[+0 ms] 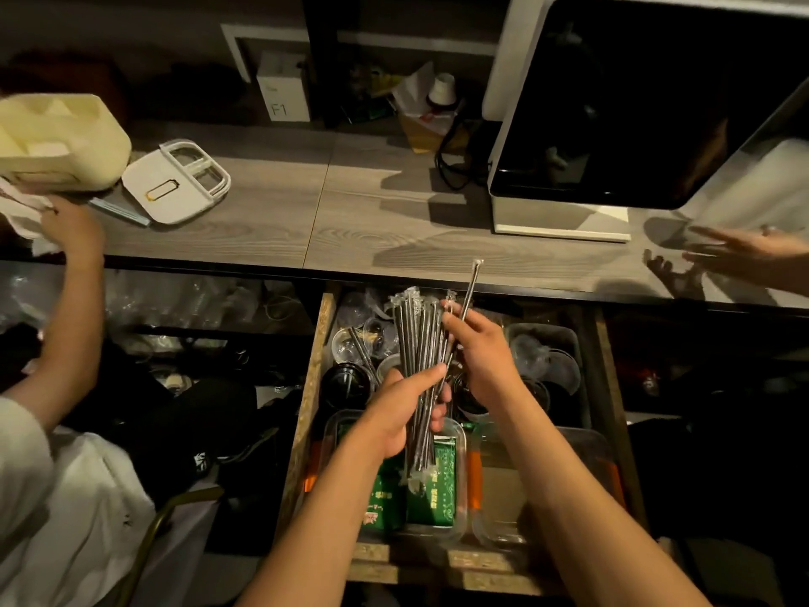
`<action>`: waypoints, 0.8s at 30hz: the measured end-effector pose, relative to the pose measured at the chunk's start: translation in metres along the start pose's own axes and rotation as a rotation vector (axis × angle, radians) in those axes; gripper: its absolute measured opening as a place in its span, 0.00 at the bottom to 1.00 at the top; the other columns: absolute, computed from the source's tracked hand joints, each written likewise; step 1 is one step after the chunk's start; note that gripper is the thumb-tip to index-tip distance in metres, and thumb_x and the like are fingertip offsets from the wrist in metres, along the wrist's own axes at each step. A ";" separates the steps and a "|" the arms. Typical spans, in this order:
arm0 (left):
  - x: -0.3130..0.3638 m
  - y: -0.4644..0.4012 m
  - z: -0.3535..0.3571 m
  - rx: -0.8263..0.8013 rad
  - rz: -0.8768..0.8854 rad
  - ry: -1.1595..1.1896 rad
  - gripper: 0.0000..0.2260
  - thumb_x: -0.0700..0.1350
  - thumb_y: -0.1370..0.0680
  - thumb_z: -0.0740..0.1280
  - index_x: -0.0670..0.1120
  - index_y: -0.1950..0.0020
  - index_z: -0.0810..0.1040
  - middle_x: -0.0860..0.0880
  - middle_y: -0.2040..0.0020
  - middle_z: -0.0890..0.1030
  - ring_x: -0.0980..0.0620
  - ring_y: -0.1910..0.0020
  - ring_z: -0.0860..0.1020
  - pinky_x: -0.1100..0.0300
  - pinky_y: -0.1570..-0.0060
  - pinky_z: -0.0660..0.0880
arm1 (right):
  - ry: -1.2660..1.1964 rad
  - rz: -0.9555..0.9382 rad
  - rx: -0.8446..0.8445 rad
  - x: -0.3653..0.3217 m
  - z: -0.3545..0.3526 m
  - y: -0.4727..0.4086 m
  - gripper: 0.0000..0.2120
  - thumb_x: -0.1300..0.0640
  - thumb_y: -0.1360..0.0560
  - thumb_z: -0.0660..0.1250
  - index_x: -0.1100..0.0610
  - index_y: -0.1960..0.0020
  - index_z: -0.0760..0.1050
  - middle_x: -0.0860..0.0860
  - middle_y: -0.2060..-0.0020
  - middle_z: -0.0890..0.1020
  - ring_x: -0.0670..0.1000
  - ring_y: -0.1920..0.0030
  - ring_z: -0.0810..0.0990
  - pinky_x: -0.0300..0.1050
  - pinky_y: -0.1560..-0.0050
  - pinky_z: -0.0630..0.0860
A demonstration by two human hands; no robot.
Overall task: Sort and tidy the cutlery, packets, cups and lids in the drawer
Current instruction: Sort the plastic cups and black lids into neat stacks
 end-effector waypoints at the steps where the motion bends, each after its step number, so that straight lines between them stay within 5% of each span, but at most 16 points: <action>1: -0.001 0.000 -0.001 -0.001 0.003 -0.004 0.05 0.44 0.19 0.66 0.44 0.49 0.72 0.48 0.67 0.76 0.54 0.75 0.68 0.61 0.74 0.67 | 0.036 0.008 -0.003 -0.001 -0.003 0.003 0.12 0.57 0.22 0.68 0.54 0.40 0.81 0.54 0.52 0.85 0.56 0.53 0.79 0.53 0.51 0.74; 5: 0.001 0.011 -0.001 -0.085 -0.016 -0.023 0.08 0.42 0.19 0.64 0.37 0.46 0.77 0.48 0.69 0.74 0.54 0.76 0.67 0.63 0.77 0.66 | -0.066 -0.036 0.087 -0.014 -0.020 0.009 0.23 0.51 0.23 0.68 0.56 0.30 0.70 0.51 0.53 0.79 0.50 0.55 0.78 0.42 0.61 0.75; 8: 0.008 0.022 0.007 -0.188 -0.056 -0.124 0.07 0.41 0.18 0.63 0.38 0.47 0.78 0.48 0.68 0.74 0.55 0.77 0.68 0.64 0.77 0.66 | -0.261 -0.122 0.264 -0.040 -0.041 0.014 0.27 0.53 0.21 0.65 0.52 0.24 0.61 0.53 0.43 0.77 0.50 0.46 0.79 0.45 0.50 0.78; 10: 0.011 0.027 0.013 -0.241 -0.072 -0.177 0.07 0.41 0.19 0.64 0.38 0.47 0.78 0.48 0.68 0.75 0.56 0.76 0.68 0.64 0.77 0.66 | -0.357 -0.167 0.278 -0.060 -0.050 0.021 0.20 0.56 0.18 0.60 0.56 0.26 0.65 0.55 0.41 0.79 0.50 0.44 0.80 0.46 0.43 0.78; 12: 0.015 0.034 0.022 -0.286 -0.070 -0.211 0.07 0.41 0.19 0.65 0.38 0.47 0.79 0.47 0.68 0.75 0.55 0.76 0.69 0.64 0.77 0.67 | -0.286 -0.193 0.232 -0.075 -0.053 0.029 0.14 0.57 0.17 0.59 0.60 0.35 0.74 0.57 0.47 0.83 0.51 0.50 0.83 0.45 0.46 0.79; 17: 0.022 0.044 0.057 -0.246 -0.010 -0.224 0.05 0.41 0.19 0.65 0.40 0.50 0.79 0.47 0.68 0.77 0.52 0.73 0.74 0.61 0.74 0.73 | 0.184 -0.289 0.119 -0.077 -0.052 0.052 0.15 0.57 0.17 0.57 0.53 0.51 0.83 0.58 0.54 0.85 0.54 0.53 0.83 0.56 0.52 0.78; 19: 0.019 0.046 0.074 -0.200 0.010 -0.189 0.03 0.39 0.19 0.66 0.39 0.51 0.77 0.46 0.67 0.78 0.52 0.74 0.75 0.61 0.75 0.73 | 0.196 -0.229 0.059 -0.075 -0.052 0.067 0.19 0.54 0.16 0.55 0.50 0.54 0.83 0.57 0.57 0.85 0.51 0.56 0.81 0.54 0.52 0.77; 21: 0.014 0.044 0.090 -0.168 0.055 -0.130 0.02 0.37 0.20 0.65 0.39 0.50 0.76 0.46 0.66 0.78 0.53 0.75 0.74 0.61 0.76 0.72 | 0.032 -0.114 0.022 -0.071 -0.061 0.082 0.20 0.48 0.16 0.52 0.49 0.52 0.82 0.51 0.58 0.85 0.48 0.56 0.82 0.45 0.53 0.77; 24: 0.011 0.037 0.111 -0.031 0.159 0.086 0.05 0.40 0.19 0.65 0.41 0.53 0.76 0.49 0.70 0.74 0.55 0.76 0.72 0.62 0.75 0.71 | -0.273 -0.014 0.079 -0.055 -0.095 0.088 0.18 0.43 0.17 0.51 0.48 0.36 0.74 0.54 0.45 0.83 0.53 0.45 0.81 0.50 0.43 0.76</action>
Point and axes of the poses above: each hand's wrist, its own y-axis away from the middle knuckle, its own z-axis out of the palm, x = y × z, the point moved 2 cm from there along -y, towards the middle knuckle
